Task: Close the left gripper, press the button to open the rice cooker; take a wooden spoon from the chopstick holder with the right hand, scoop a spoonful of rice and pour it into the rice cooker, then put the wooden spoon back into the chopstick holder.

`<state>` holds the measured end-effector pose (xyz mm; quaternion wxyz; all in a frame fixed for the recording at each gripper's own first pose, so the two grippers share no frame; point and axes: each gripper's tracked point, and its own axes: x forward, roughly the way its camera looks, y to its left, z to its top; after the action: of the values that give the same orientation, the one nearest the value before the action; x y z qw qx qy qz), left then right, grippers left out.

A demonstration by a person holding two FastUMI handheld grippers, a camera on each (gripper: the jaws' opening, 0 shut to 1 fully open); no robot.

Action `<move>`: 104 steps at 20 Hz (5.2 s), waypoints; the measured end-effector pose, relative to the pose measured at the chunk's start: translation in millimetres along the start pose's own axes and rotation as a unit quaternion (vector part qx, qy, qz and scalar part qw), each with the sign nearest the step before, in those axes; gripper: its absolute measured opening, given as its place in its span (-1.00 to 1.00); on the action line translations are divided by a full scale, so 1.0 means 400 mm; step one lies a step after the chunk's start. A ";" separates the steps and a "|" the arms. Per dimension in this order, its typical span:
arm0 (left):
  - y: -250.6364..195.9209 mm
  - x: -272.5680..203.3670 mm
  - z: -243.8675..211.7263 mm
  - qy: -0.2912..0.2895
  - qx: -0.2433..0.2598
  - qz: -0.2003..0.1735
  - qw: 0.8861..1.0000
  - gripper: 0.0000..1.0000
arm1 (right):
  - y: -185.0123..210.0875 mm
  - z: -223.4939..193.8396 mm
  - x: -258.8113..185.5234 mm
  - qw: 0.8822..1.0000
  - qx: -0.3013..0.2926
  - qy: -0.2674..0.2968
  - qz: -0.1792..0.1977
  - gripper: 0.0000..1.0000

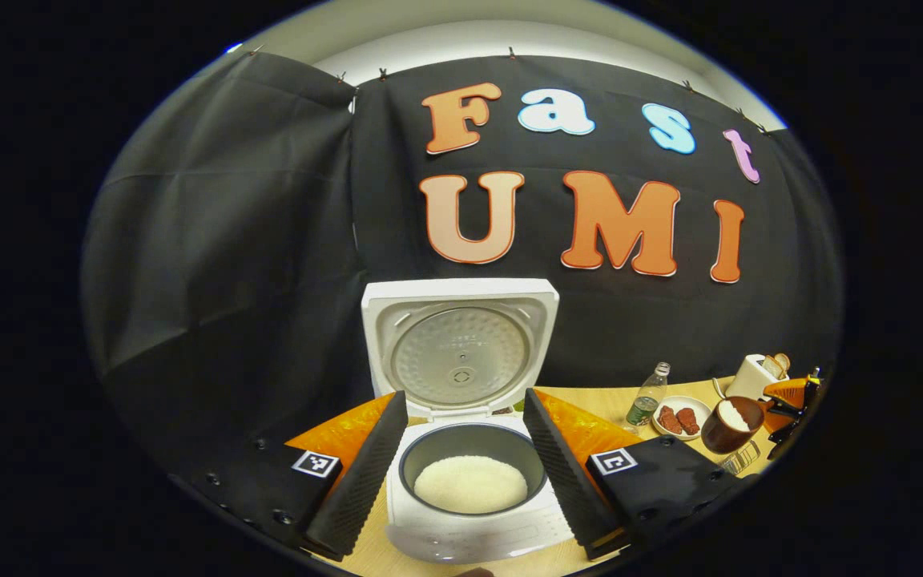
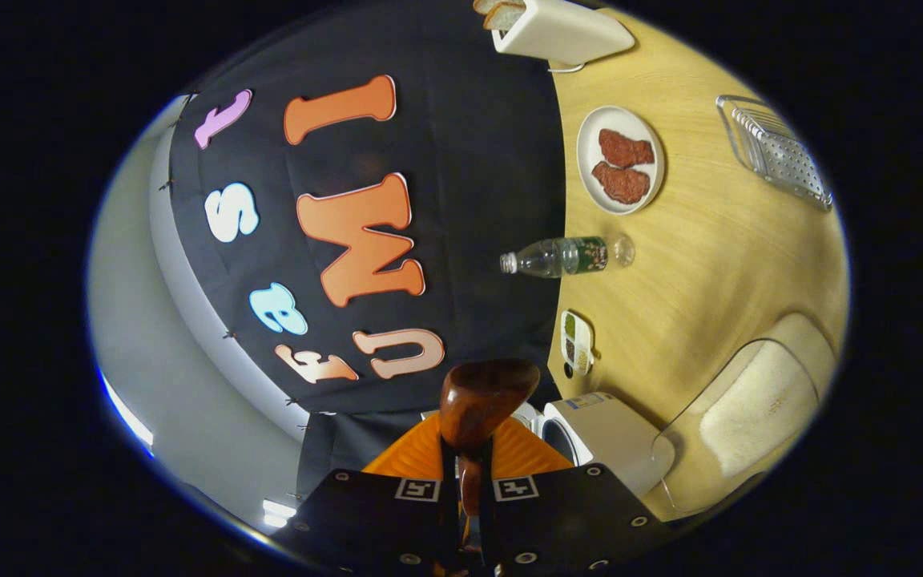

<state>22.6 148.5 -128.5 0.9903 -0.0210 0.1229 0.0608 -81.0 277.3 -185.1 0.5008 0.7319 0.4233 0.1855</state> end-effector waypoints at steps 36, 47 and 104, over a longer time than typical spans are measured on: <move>0.461 -0.119 -0.102 0.035 -0.031 0.179 0.983 0.93 | 0.063 -0.408 0.533 0.828 -0.542 0.098 -0.103 -0.81; 0.503 -0.123 -0.131 0.047 -0.036 0.182 0.982 0.93 | 0.096 -0.478 0.548 0.758 -0.641 0.088 -0.076 -0.81; -0.168 -0.138 -0.008 0.037 0.042 0.006 0.998 0.97 | -0.022 0.452 -0.324 0.711 -0.614 -0.148 -0.309 -0.81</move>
<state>-22.8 75.3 -116.2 0.9848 0.0187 0.1620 0.0603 -33.3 69.9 -250.7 0.9252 0.1097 0.3398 0.1289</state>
